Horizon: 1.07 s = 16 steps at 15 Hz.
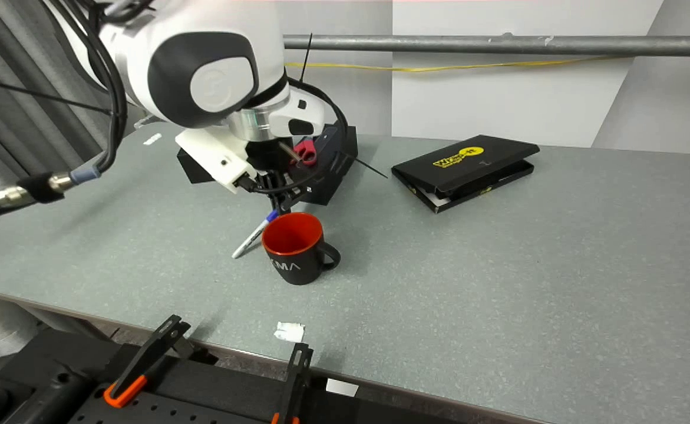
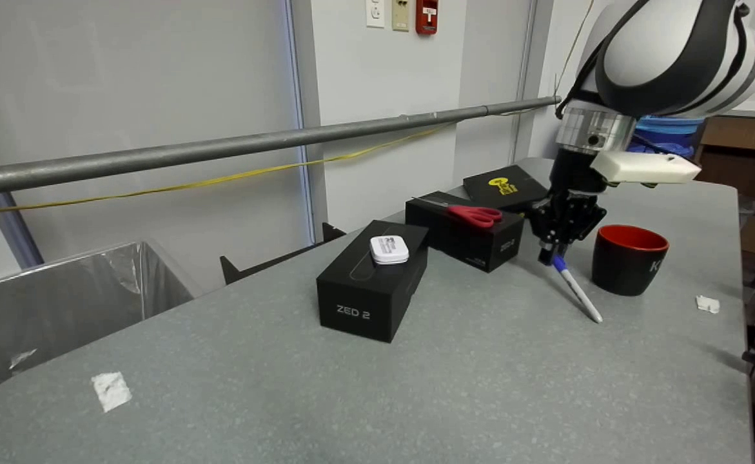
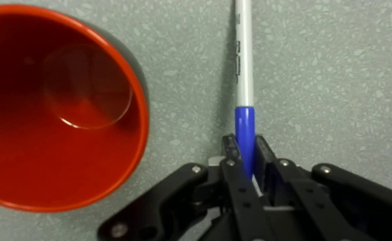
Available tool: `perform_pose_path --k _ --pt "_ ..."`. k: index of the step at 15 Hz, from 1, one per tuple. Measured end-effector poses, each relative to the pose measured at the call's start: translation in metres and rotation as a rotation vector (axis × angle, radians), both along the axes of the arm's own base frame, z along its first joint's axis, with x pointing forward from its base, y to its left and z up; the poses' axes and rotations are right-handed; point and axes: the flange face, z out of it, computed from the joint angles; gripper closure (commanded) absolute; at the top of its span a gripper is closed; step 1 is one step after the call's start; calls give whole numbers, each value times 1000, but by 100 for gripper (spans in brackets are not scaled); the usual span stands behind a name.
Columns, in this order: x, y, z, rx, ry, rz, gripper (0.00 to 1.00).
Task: Pick up the marker in the mug and put it on the table
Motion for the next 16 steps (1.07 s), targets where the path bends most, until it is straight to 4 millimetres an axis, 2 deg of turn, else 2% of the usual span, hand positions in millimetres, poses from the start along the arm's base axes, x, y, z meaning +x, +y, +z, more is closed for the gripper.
perform_pose_path --k 3,8,16 --pt "8 2 -9 -14 -4 26 39" --pt "19 10 -3 -11 -29 45 1" --pt "24 22 2 -2 -44 66 0"
